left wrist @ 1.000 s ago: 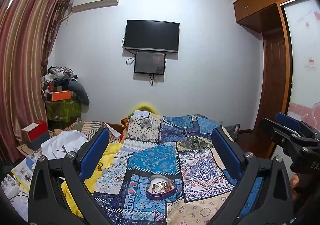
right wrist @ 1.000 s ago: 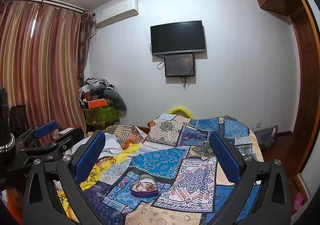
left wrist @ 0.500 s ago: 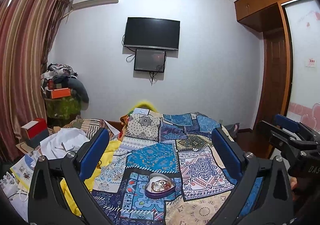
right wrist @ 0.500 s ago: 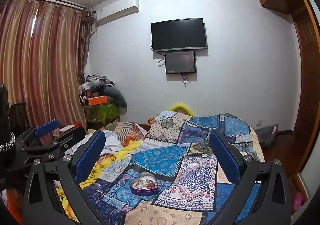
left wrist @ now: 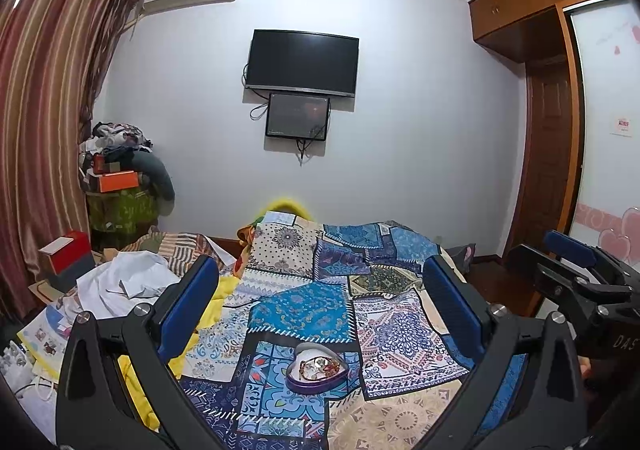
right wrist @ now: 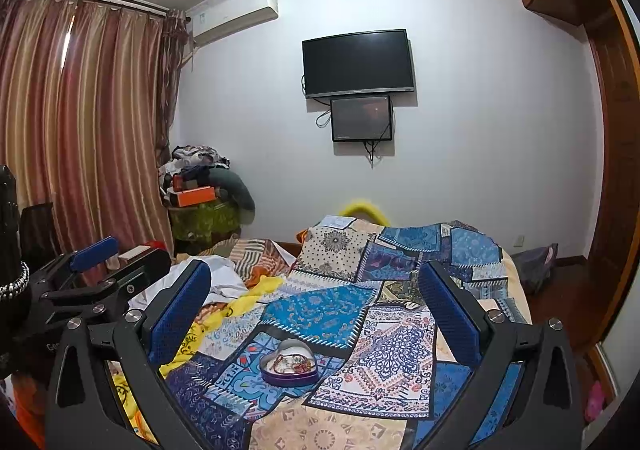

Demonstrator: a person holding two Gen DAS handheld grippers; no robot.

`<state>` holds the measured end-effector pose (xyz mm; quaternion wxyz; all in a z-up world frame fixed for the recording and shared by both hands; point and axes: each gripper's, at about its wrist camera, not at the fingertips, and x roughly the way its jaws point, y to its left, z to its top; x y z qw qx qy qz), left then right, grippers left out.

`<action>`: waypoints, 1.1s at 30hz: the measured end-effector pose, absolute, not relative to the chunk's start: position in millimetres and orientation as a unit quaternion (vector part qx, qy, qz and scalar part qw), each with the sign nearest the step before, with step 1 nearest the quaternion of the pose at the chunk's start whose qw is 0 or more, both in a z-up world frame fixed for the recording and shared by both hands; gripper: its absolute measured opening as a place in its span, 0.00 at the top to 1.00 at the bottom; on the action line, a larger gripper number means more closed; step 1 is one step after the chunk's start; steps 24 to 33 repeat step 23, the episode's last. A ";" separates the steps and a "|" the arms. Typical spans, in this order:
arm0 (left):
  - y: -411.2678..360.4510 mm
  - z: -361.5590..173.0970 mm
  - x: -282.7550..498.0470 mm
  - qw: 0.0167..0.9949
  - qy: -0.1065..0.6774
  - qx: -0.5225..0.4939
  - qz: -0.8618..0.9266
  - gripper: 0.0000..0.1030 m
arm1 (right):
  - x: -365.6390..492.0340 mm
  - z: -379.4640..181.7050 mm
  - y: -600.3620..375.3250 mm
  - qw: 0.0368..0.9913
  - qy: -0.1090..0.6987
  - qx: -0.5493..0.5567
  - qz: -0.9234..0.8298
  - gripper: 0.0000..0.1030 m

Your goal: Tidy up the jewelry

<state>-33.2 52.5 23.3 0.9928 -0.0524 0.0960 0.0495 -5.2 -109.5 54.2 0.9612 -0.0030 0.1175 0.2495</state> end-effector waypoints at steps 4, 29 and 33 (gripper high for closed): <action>51.8 22.9 -32.8 0.993 0.098 -0.053 0.047 0.00 | -5.2 53.9 -109.8 0.961 0.117 -0.003 0.249 0.00; 52.3 22.2 -31.4 0.993 0.100 -0.055 0.042 0.00 | -3.6 52.8 -112.1 0.962 0.117 -0.002 0.247 0.00; 52.3 22.2 -31.4 0.993 0.100 -0.055 0.042 0.00 | -3.6 52.8 -112.1 0.962 0.117 -0.002 0.247 0.00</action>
